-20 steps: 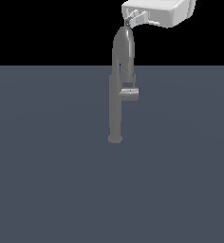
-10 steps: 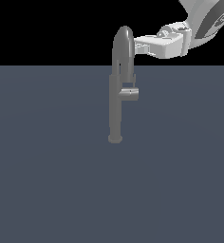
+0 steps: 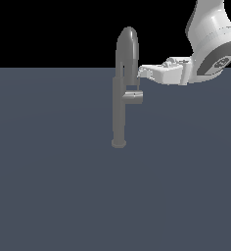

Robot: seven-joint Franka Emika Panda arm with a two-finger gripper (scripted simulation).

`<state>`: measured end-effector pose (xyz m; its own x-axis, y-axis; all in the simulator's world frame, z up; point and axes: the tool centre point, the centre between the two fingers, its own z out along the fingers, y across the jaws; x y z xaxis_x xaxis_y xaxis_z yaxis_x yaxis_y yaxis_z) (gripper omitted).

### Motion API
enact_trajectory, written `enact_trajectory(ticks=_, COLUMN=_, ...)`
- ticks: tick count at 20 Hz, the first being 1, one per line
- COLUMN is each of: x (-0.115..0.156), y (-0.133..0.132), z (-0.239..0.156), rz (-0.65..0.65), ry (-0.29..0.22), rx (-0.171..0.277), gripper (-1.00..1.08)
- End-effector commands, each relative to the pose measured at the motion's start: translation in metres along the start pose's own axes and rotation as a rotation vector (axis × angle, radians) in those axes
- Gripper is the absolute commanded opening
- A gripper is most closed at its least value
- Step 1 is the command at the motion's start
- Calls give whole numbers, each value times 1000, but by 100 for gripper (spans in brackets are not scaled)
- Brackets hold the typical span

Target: Turn on the faucet by rotating a designated handle.

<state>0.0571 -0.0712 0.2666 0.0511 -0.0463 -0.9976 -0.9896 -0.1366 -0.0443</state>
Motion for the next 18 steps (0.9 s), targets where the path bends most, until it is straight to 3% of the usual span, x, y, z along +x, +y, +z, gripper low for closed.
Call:
enact_trajectory(ticks=1, x=10, y=-1, z=1, rz=26, ry=-28, rx=25, gripper=-100)
enact_trajectory(ticks=6, x=19, y=-1, z=2, rz=50, ry=-53, rx=48, gripper=-100)
enact_trajectory(ticks=18, x=12, y=11, z=2, rz=48, ry=-52, rx=47, gripper=-100)
